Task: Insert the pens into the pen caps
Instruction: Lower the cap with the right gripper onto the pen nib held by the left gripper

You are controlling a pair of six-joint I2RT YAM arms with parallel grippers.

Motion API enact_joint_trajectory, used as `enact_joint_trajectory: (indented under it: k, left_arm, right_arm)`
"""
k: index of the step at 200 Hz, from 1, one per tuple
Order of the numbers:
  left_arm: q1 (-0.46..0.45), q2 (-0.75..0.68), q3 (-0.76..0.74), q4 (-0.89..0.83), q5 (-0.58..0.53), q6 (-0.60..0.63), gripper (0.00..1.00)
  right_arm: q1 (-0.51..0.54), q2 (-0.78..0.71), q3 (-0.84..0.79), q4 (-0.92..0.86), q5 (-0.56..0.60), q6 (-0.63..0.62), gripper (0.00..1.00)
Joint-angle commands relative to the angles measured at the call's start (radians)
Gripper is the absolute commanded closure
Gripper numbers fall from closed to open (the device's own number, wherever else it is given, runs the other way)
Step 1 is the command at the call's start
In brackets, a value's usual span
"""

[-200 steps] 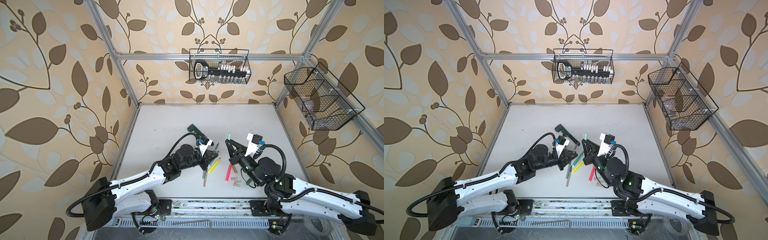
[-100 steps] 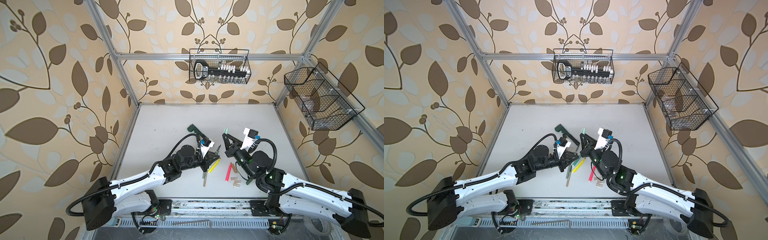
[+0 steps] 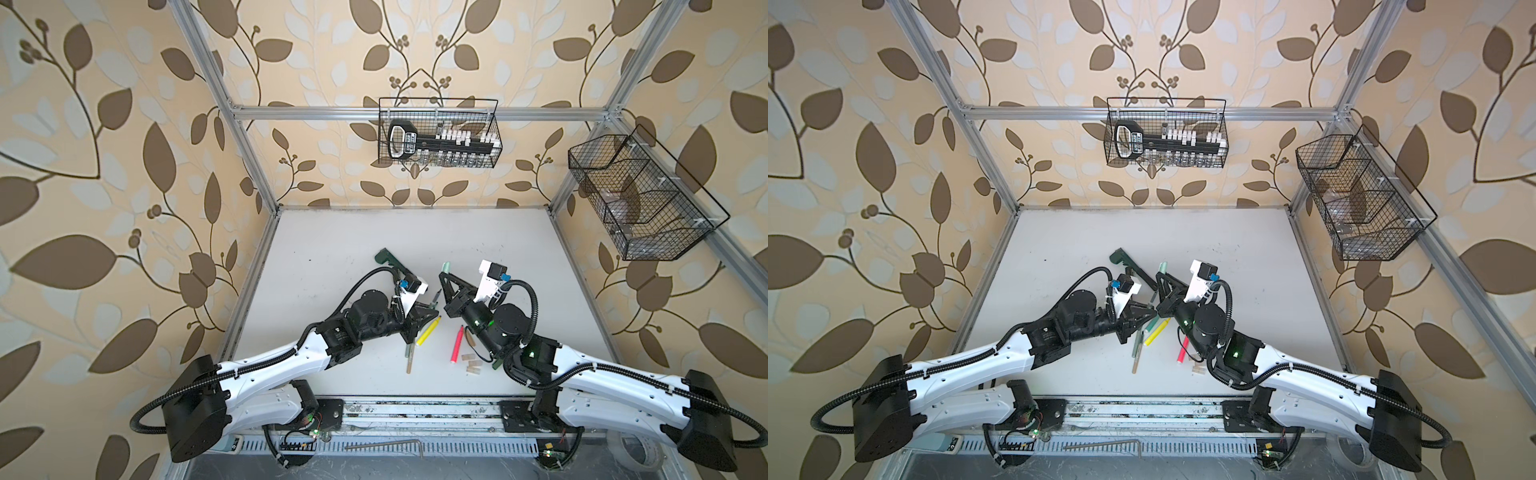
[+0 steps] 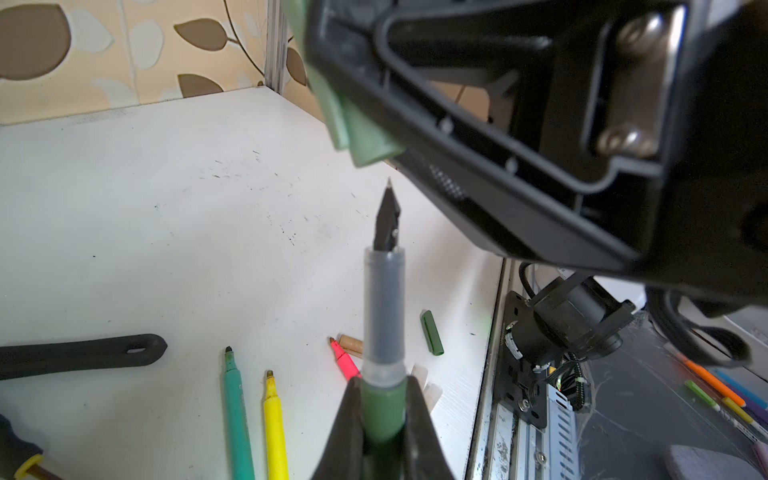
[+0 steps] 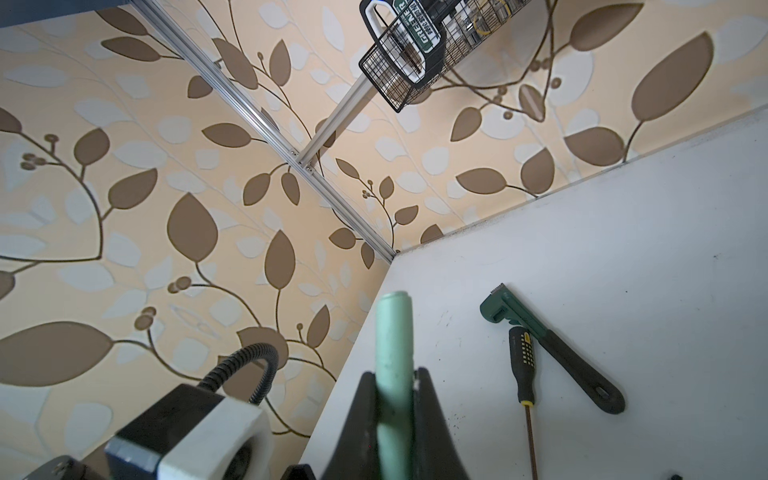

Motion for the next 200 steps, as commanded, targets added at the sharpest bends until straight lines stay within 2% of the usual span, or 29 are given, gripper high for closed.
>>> enact_joint_trajectory:
  k: [1, 128, 172, 200]
  left_arm:
    - [-0.012, -0.029, 0.038, 0.027, 0.002, 0.026, 1.0]
    - [-0.012, -0.06, 0.017, 0.038, -0.062, 0.006, 1.0]
    - [-0.012, -0.037, 0.035, 0.037, -0.048, -0.023, 1.0]
    - [-0.012, -0.026, 0.046, 0.03, -0.043, -0.035, 1.0]
  right_arm:
    - [0.01, 0.013, -0.017, 0.046, -0.013, 0.019, 1.0]
    - [0.055, 0.016, -0.079, 0.075, 0.047, 0.061, 1.0]
    - [0.114, 0.079, -0.118, 0.181, 0.072, 0.109, 1.0]
    - [0.174, 0.113, -0.137, 0.24, 0.151, 0.123, 1.0]
